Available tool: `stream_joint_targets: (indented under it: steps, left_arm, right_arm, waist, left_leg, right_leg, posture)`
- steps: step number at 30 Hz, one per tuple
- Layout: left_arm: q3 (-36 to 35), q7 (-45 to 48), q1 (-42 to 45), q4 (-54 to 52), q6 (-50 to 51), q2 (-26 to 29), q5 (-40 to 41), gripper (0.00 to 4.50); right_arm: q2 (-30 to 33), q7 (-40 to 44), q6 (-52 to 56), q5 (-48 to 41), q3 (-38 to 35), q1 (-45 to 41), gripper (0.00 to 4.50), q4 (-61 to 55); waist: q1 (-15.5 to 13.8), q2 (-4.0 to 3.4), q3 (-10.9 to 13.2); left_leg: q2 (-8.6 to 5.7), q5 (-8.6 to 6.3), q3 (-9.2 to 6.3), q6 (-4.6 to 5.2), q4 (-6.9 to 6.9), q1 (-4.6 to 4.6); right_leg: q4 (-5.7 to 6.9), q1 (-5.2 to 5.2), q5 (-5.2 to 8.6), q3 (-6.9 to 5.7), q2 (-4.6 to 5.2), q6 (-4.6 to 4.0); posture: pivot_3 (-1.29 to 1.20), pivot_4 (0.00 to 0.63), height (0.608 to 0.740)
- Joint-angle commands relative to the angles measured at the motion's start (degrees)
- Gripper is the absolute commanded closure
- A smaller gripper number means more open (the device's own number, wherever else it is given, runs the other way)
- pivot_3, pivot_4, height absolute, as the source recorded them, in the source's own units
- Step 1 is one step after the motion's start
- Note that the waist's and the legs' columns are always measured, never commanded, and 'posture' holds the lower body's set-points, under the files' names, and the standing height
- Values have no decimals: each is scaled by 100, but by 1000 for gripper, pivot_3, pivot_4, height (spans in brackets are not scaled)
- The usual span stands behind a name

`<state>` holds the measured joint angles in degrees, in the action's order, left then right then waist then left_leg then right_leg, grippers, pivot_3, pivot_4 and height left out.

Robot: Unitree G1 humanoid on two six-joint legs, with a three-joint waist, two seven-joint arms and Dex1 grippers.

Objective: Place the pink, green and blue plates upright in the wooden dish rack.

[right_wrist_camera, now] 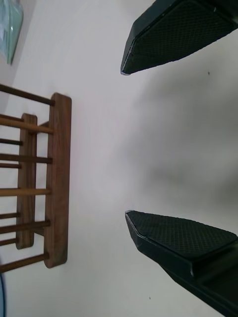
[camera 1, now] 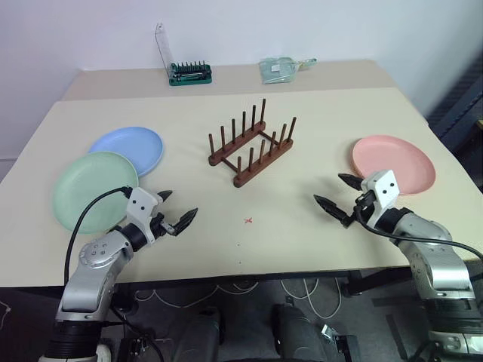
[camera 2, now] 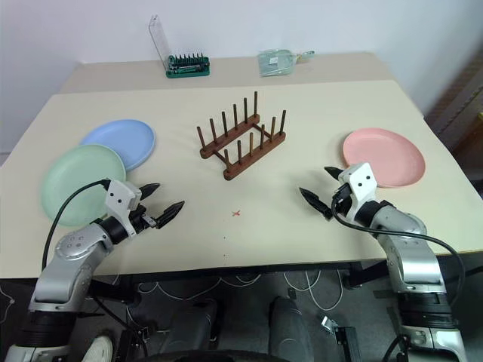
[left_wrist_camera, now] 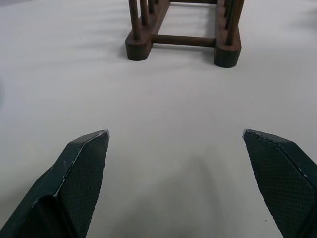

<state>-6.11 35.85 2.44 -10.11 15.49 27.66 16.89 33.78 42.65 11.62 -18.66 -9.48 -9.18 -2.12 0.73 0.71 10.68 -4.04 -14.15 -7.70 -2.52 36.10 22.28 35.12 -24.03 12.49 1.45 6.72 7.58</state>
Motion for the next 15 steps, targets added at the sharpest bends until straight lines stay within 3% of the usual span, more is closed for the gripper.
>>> stream_joint_targets:
  steps: [1, 15]
  left_arm:
    - [11, -80, 20, -239, -44, -20, -24, 47]
    - [588, -469, 202, -79, -140, -430, -446, 47]
  right_arm:
    - [-5, 24, -137, -2, -25, -75, 0, -63]
    - [-211, -150, -104, 180, 312, -208, 0, -164]
  waist:
    - [-1, 0, 0]
    - [-9, 0, 0]
  left_leg:
    - [0, 0, 0, 0, 0, 0]
    - [-1, 0, 0, 0, 1, 0]
  right_leg:
    - [0, 0, 0, 0, 0, 0]
    - [0, 0, 0, 0, 0, 0]
  posture:
    - [0, 150, 740]
    - [0, 150, 740]
